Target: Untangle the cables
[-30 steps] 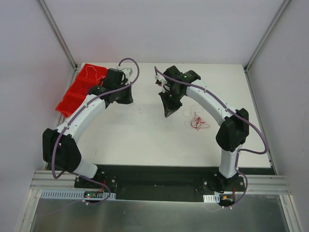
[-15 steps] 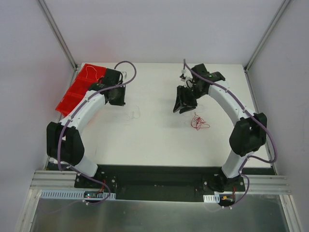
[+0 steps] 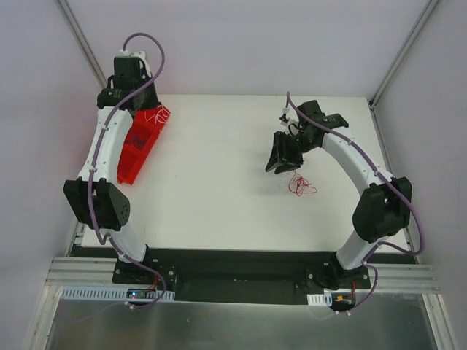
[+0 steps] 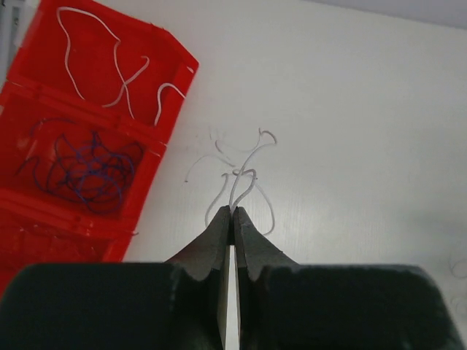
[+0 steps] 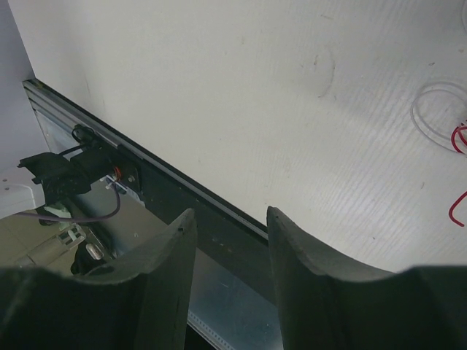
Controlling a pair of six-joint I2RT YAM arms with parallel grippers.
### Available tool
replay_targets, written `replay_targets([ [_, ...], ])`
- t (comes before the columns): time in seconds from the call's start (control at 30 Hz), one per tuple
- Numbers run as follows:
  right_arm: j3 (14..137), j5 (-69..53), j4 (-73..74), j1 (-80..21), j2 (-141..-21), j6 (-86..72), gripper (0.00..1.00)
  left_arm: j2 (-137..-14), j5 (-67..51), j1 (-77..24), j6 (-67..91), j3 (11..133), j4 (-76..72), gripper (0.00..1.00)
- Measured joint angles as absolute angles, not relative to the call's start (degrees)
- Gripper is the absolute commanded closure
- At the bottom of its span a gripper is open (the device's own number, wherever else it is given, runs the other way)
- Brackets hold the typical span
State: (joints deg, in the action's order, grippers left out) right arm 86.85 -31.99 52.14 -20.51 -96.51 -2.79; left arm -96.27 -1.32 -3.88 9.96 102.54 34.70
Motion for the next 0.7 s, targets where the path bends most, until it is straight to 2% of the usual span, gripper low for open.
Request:
replay_targets([
  [0.43,83.7,-30.3,54.1,-19.4,-91.9,-0.5,0.55,-114.2,-4.9,7.2,11.2,123.1,34.1,1.00],
  [0.7,83.7,-28.8,55.8,-18.3,-91.8,1.0,0.54,-119.2,-6.8,8.5,12.0,127.4,32.1,1.00],
])
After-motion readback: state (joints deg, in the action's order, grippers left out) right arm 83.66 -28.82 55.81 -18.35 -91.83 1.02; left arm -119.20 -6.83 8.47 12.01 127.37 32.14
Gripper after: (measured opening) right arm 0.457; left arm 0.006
